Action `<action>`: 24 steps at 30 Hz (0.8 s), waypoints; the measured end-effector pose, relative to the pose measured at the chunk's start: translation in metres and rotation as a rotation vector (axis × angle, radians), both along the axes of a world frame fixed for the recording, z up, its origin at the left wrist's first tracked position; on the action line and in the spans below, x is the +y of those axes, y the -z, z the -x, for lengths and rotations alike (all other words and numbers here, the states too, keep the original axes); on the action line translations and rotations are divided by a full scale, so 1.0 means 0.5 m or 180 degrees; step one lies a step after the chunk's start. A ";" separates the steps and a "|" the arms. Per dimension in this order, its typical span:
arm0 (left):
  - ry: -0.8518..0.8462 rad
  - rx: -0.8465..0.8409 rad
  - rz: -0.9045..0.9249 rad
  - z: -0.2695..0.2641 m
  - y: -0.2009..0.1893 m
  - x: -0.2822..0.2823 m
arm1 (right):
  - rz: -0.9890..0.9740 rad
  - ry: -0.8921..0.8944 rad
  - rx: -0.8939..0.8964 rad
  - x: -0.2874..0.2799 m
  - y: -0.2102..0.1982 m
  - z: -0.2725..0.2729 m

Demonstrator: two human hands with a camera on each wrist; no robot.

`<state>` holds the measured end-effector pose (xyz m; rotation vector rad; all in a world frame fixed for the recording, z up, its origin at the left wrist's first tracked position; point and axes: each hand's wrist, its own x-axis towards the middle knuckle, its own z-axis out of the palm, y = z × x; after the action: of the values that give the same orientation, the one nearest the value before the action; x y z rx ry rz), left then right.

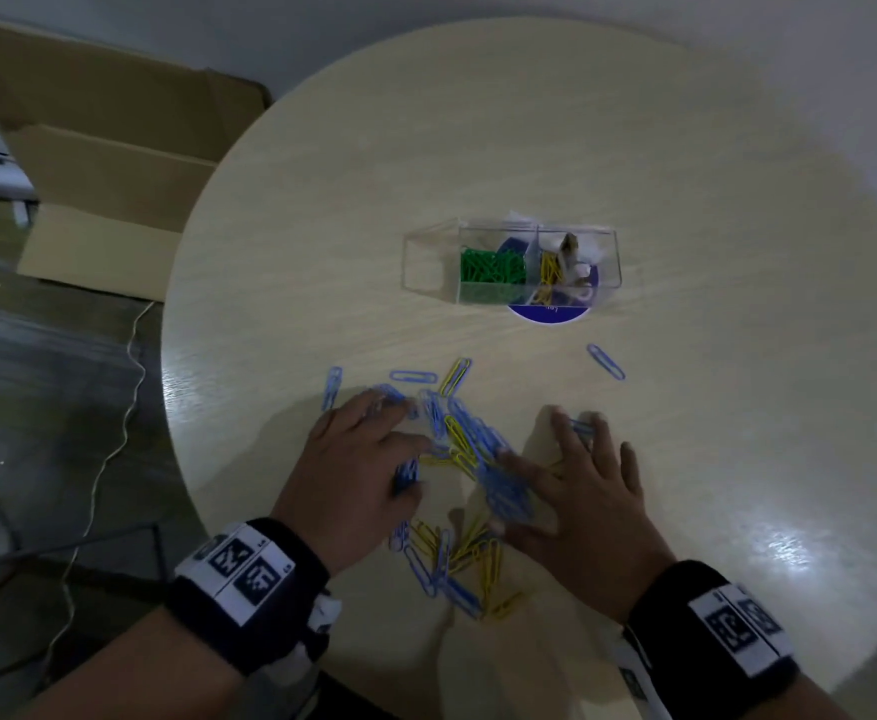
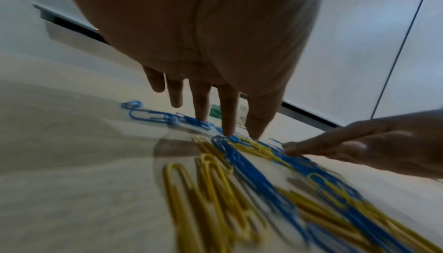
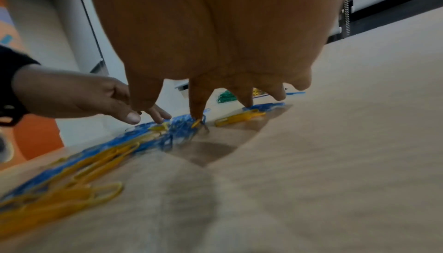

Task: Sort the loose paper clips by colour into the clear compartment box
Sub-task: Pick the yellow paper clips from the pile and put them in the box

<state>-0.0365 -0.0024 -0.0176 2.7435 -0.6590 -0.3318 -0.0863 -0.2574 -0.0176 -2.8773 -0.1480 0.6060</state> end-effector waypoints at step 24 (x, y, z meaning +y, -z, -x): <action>-0.1433 0.0619 0.1124 -0.182 -0.026 -0.062 | -0.0677 0.1059 -0.0843 -0.061 0.039 -0.079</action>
<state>0.0546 -0.0333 -0.0048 2.3893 -0.0337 -0.3321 -0.0466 -0.2881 -0.0373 -2.6747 0.2129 0.1379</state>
